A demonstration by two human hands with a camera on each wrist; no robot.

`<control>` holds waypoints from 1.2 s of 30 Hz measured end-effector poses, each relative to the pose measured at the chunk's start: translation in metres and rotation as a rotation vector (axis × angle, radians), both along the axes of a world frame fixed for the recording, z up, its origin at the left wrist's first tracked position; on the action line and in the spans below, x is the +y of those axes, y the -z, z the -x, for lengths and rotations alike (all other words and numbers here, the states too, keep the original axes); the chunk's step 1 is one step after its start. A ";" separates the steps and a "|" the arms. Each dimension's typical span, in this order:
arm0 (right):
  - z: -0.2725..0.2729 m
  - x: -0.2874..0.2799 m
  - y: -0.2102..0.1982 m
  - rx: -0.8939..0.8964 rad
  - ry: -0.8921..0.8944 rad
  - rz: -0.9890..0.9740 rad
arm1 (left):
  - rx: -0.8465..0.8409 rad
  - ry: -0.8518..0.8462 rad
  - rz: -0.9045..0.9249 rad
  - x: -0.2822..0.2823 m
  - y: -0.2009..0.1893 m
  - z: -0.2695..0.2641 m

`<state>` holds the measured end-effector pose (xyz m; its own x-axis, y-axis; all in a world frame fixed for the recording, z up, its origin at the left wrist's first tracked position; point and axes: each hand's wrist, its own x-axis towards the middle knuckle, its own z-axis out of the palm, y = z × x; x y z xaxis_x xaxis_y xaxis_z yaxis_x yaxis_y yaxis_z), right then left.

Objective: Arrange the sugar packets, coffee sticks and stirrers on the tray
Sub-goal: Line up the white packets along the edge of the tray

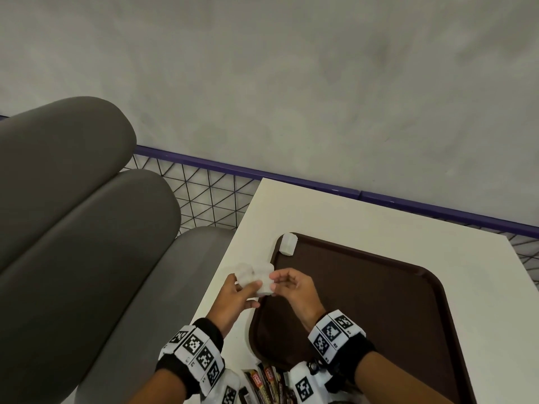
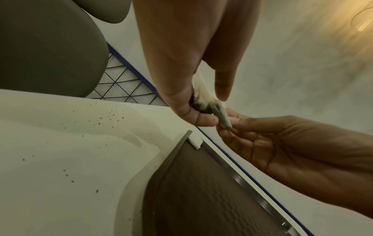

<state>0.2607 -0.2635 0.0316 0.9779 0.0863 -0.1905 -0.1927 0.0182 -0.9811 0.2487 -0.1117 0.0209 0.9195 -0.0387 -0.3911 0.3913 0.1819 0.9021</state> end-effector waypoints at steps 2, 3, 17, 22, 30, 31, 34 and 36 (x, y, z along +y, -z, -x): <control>-0.008 -0.003 0.004 -0.009 0.077 0.032 | 0.004 -0.013 0.017 0.001 0.000 -0.002; -0.013 -0.005 0.007 -0.012 0.124 0.054 | 0.004 -0.028 0.031 0.002 -0.001 -0.003; -0.099 -0.022 0.056 0.059 0.336 0.497 | -0.015 -0.120 -0.065 0.033 0.008 -0.010; -0.104 -0.014 0.067 0.073 0.327 0.550 | -0.027 -0.117 -0.120 0.034 0.004 -0.012; -0.098 -0.021 0.061 0.066 0.238 0.570 | -0.044 -0.105 -0.186 0.029 0.000 -0.011; -0.094 -0.022 0.057 0.041 0.231 0.566 | -0.047 -0.102 -0.190 0.028 0.000 -0.011; -0.078 -0.020 0.041 -0.053 0.196 0.546 | -0.060 -0.099 -0.199 0.025 -0.003 -0.012; -0.065 -0.015 0.030 -0.090 0.129 0.486 | -0.074 -0.109 -0.191 0.022 -0.007 -0.011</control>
<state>0.3260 -0.2782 0.0013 0.9891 -0.1138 -0.0932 -0.1334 -0.4261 -0.8948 0.2599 -0.0901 0.0280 0.9407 0.1309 -0.3129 0.3099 0.0430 0.9498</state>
